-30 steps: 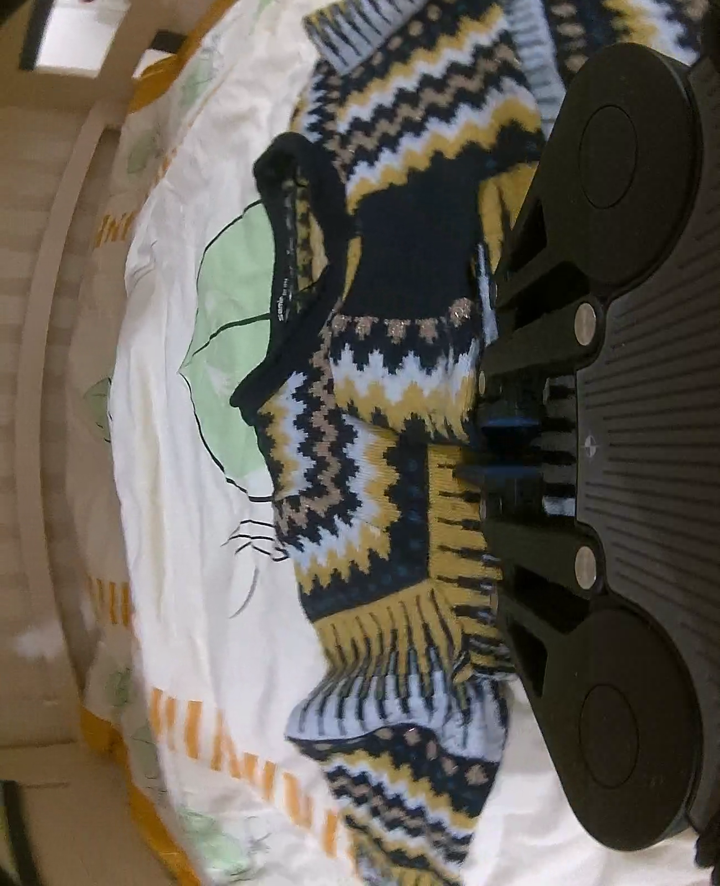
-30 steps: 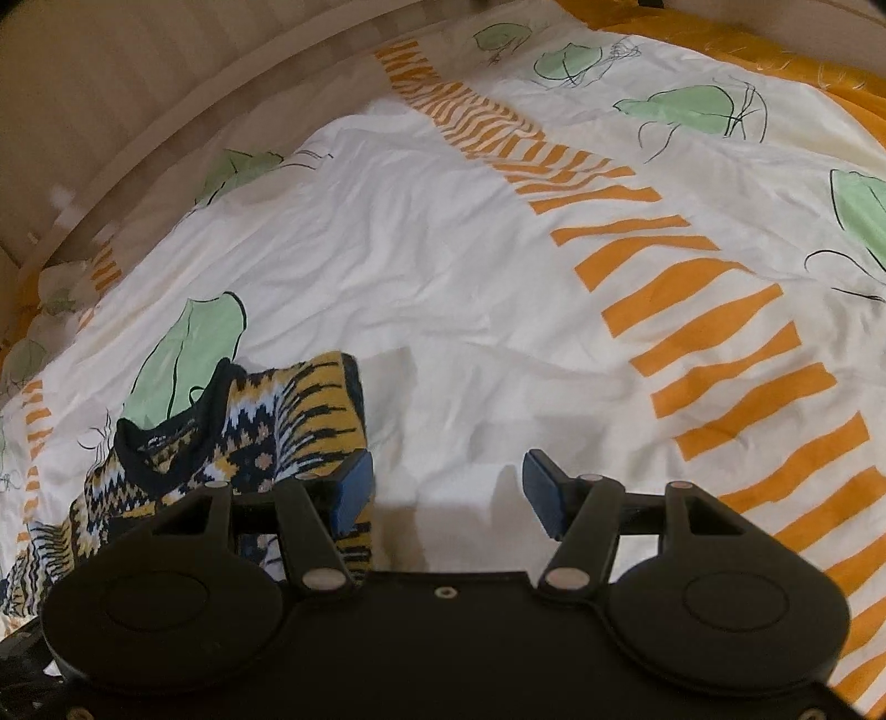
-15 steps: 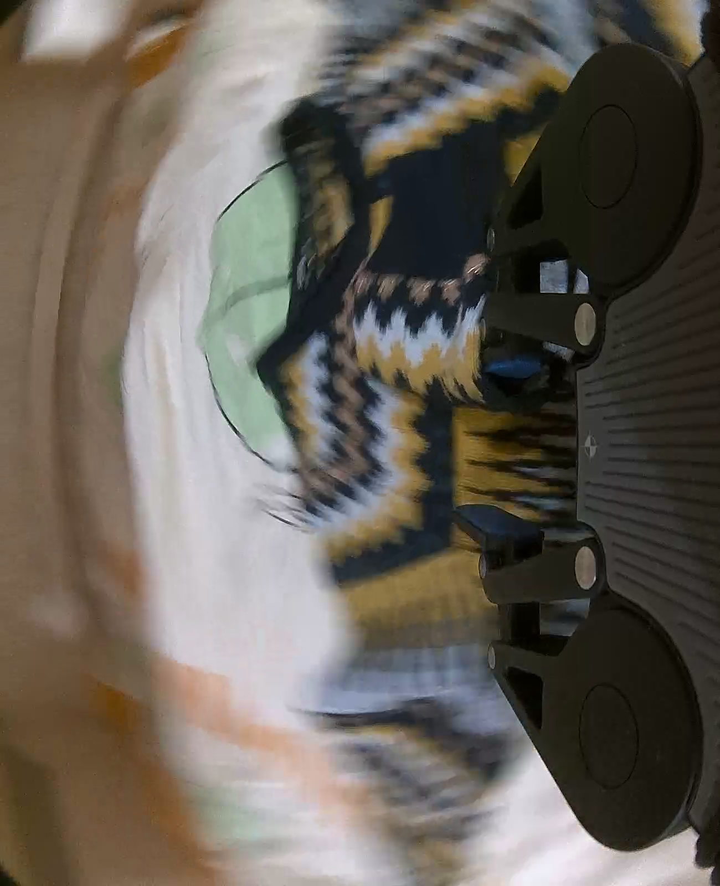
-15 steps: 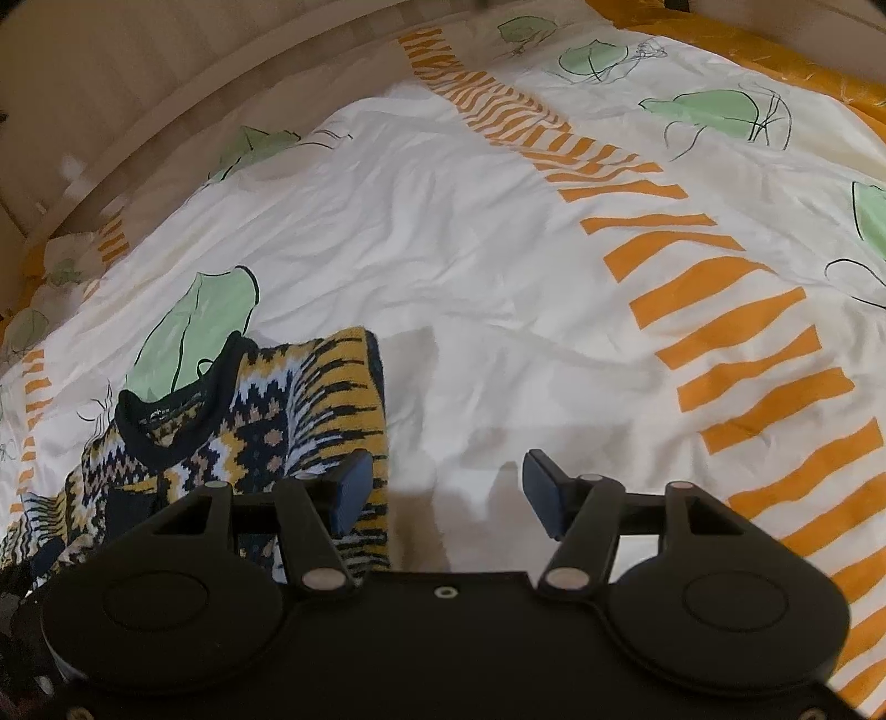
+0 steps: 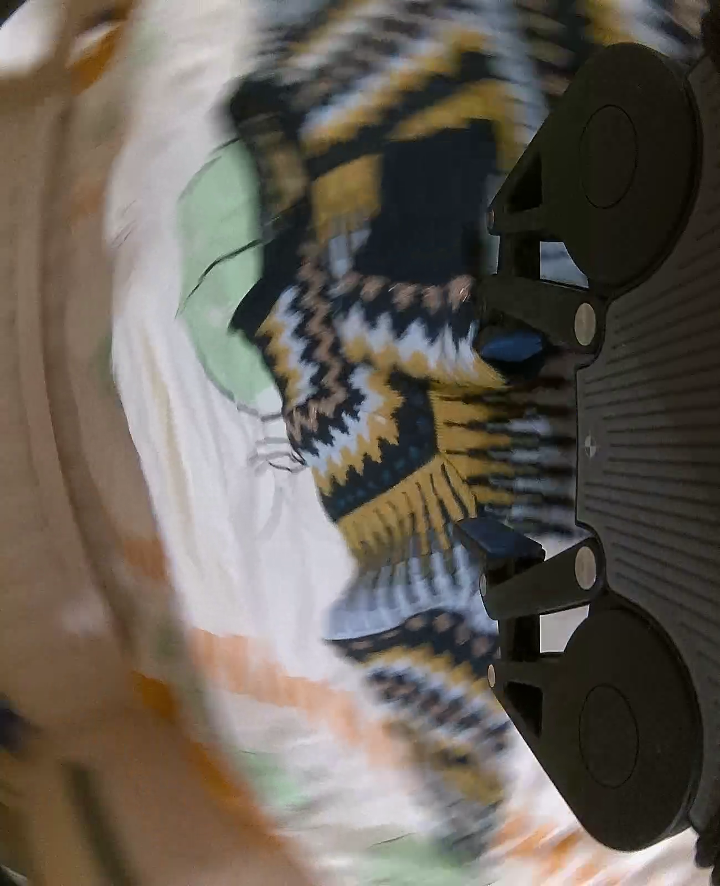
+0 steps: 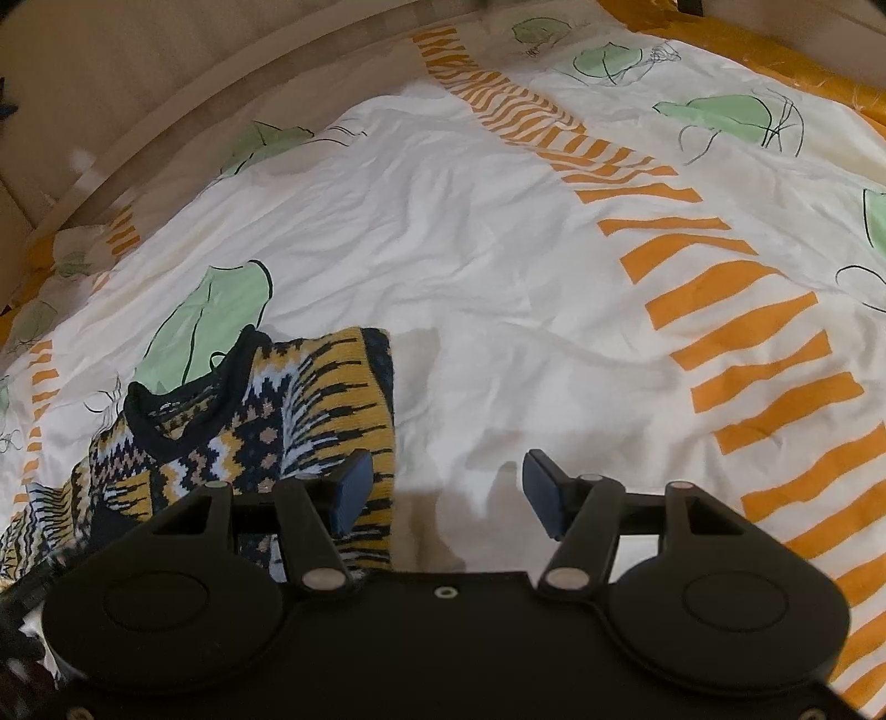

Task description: Fold small clothes

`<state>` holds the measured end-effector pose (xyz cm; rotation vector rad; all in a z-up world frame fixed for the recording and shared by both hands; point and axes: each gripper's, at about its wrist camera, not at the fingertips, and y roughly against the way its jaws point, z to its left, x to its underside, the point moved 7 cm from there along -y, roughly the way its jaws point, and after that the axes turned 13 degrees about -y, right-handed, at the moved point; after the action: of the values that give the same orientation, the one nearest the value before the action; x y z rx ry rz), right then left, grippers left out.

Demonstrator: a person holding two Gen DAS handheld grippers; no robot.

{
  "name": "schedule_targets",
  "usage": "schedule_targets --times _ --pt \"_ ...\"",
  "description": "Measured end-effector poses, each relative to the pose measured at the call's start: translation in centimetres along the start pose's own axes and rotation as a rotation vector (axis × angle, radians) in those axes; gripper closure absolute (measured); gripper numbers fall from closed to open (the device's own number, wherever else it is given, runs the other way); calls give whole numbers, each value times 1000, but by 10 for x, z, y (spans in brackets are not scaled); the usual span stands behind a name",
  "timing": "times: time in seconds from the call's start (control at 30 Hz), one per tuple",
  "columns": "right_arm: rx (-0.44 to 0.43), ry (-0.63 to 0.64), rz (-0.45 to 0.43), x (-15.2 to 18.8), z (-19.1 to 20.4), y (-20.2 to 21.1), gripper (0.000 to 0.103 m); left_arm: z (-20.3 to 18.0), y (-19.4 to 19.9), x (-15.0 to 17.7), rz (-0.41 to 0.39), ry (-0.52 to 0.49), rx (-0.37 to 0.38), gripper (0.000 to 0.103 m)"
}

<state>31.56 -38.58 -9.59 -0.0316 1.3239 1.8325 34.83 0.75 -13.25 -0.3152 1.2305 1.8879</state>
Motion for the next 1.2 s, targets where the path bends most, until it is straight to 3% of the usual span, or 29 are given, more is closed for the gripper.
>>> schedule_targets --times 0.1,0.17,0.3,0.43,0.67,0.9,0.93,0.97,1.03,1.2 --pt "-3 1 -2 0 1 1 38 -15 15 2 -26 -202 -80 46" --pt "-5 5 -2 0 2 1 38 -20 21 3 -23 -260 -108 46" --pt "-9 13 -1 2 4 1 38 -13 32 3 -17 -197 -101 46" --pt "-11 15 -2 2 5 1 38 -9 50 -11 -80 -93 -8 47" --pt "-14 34 -3 5 10 0 38 -43 55 -40 -125 -104 119 47" --pt "-24 54 -15 4 14 2 38 -82 25 -37 -28 -185 172 48" --pt "-28 54 -18 4 14 3 38 -84 21 -35 -19 -186 177 55" --pt "-33 54 -21 3 14 3 38 -86 20 -34 -22 -184 186 70" --pt "-38 47 -27 1 12 5 38 -83 19 -34 -23 -159 190 90" --pt "-45 22 -32 -2 8 7 38 -42 14 -39 -25 -48 154 93"
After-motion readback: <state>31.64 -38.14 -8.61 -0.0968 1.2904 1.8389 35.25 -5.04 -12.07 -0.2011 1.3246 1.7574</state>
